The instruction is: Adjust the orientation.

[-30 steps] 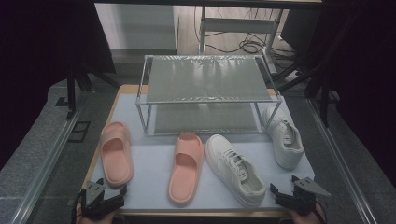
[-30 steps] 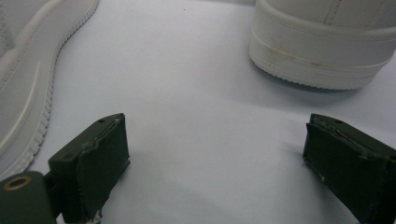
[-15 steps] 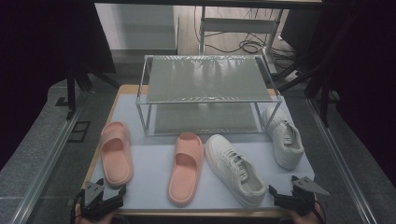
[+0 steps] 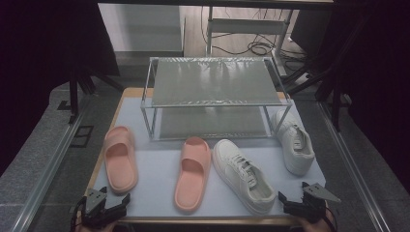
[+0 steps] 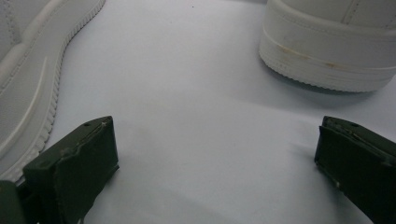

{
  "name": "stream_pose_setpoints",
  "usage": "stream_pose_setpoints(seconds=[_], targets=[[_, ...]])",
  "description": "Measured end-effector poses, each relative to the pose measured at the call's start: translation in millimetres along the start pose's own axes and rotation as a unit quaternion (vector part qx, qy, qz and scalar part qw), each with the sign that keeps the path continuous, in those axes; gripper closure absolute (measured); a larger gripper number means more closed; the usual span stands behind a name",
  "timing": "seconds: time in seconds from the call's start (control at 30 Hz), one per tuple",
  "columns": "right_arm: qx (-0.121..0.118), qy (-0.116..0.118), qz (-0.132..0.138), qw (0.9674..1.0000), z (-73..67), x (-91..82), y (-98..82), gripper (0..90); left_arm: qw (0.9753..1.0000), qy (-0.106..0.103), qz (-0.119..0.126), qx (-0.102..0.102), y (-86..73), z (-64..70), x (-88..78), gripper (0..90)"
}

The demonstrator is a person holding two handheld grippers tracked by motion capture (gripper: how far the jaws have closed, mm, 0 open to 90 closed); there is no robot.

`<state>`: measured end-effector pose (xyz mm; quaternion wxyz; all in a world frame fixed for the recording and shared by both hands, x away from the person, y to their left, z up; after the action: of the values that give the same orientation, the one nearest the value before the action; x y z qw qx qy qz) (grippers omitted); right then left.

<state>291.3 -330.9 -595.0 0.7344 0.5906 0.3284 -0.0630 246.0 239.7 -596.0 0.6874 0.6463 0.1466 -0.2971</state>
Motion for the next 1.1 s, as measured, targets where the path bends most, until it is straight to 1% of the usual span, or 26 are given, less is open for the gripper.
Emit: stream_pose_setpoints(seconds=[0.03, 0.1, 0.2, 0.23, 0.3, 0.37, 0.47, 0.53, 0.63, 0.73, 0.77, 0.8, 0.83, 0.9, 0.93, 0.97, 1.0, 1.1], targets=[[0.000, 0.000, 0.000, 1.0000, 0.0, 0.0, 0.0, 0.0, 1.0000, 0.001, 0.000, 0.001, 0.6, -0.4, -1.4, 14.0], [0.000, 0.000, 0.000, 1.0000, 0.0, 0.0, 0.0, 0.0, 1.0000, 0.002, -0.001, -0.005, 2.2, -1.5, -4.7, 14.8], [0.000, 0.000, 0.000, 1.0000, 0.0, 0.0, 0.0, 0.0, 1.0000, -0.001, -0.001, -0.009, 4.2, -1.6, -9.1, 16.0], [0.000, 0.000, 0.000, 1.0000, 0.0, 0.0, 0.0, 0.0, 0.9999, -0.005, 0.003, -0.011, 7.3, -0.4, -13.5, 16.5], [0.000, 0.000, 0.000, 1.0000, 0.0, 0.0, 0.0, 0.0, 0.9997, -0.016, 0.006, -0.017, 10.5, 2.4, -16.6, 17.7], [0.000, 0.000, 0.000, 1.0000, 0.0, 0.0, 0.0, 0.0, 0.9997, -0.019, 0.008, -0.015, 13.0, 5.0, -17.6, 18.8], [0.000, 0.000, 0.000, 1.0000, 0.1, 0.0, 0.0, 0.0, 0.9999, -0.013, -0.003, -0.010, 14.0, 6.3, -17.5, 19.4], [0.000, 0.000, 0.001, 1.0000, 0.1, 0.0, 0.0, 0.0, 0.9998, -0.013, -0.005, -0.013, 16.1, 6.0, -19.1, 20.0], [-0.001, 0.000, 0.002, 1.0000, 0.2, 0.0, -0.1, 0.0, 0.9996, -0.021, -0.001, -0.018, 22.2, 7.0, -23.7, 20.5], [-0.001, 0.001, 0.002, 1.0000, 0.2, 0.0, 0.0, 0.0, 0.9995, -0.026, 0.006, -0.016, 31.6, 8.4, -27.2, 21.4], [-0.001, 0.001, 0.002, 1.0000, 0.2, 0.0, 0.0, 0.0, 0.9995, -0.025, 0.009, -0.013, 35.3, 8.7, -27.2, 21.6], [-0.001, 0.001, 0.002, 1.0000, 0.2, 0.0, 0.0, 0.0, 0.9995, -0.025, 0.009, -0.013, 35.3, 8.7, -27.2, 21.7], [-0.001, 0.001, 0.002, 1.0000, 0.2, 0.0, -0.1, 0.0, 0.9997, -0.021, 0.009, -0.002, 42.5, 9.6, -25.5, 21.8], [-0.001, 0.001, 0.002, 1.0000, 0.2, 0.0, 0.0, 0.0, 0.9996, -0.023, 0.013, 0.003, 50.7, 10.3, -21.6, 22.3], [0.000, 0.001, 0.002, 1.0000, 0.1, 0.0, 0.0, 0.0, 0.9996, -0.023, 0.013, 0.003, 50.7, 10.3, -21.6, 23.3], [-0.001, 0.001, 0.002, 1.0000, 0.2, 0.1, 0.0, 0.0, 0.9995, -0.028, 0.016, 0.001, 54.7, 10.3, -18.7, 24.2], [-0.001, 0.001, 0.002, 1.0000, 0.2, 0.0, 0.0, 0.0, 0.9992, -0.033, 0.019, -0.006, 62.1, 9.7, -11.3, 24.9], [0.000, 0.001, 0.002, 1.0000, 0.1, 0.0, 0.0, 0.0, 0.9993, -0.034, 0.016, -0.009, 70.9, 9.5, 0.6, 26.1]])
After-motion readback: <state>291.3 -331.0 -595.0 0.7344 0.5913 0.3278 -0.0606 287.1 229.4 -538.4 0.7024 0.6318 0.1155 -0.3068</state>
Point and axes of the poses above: each handheld gripper's, and its own axes: x roughly forward along the jaws, y roughly out of its top, z roughly to its right, the point moved 10 cm from there along x, roughly forward along the jaws, and after that the axes turned 6 degrees about -x, right-handed, at the moved point
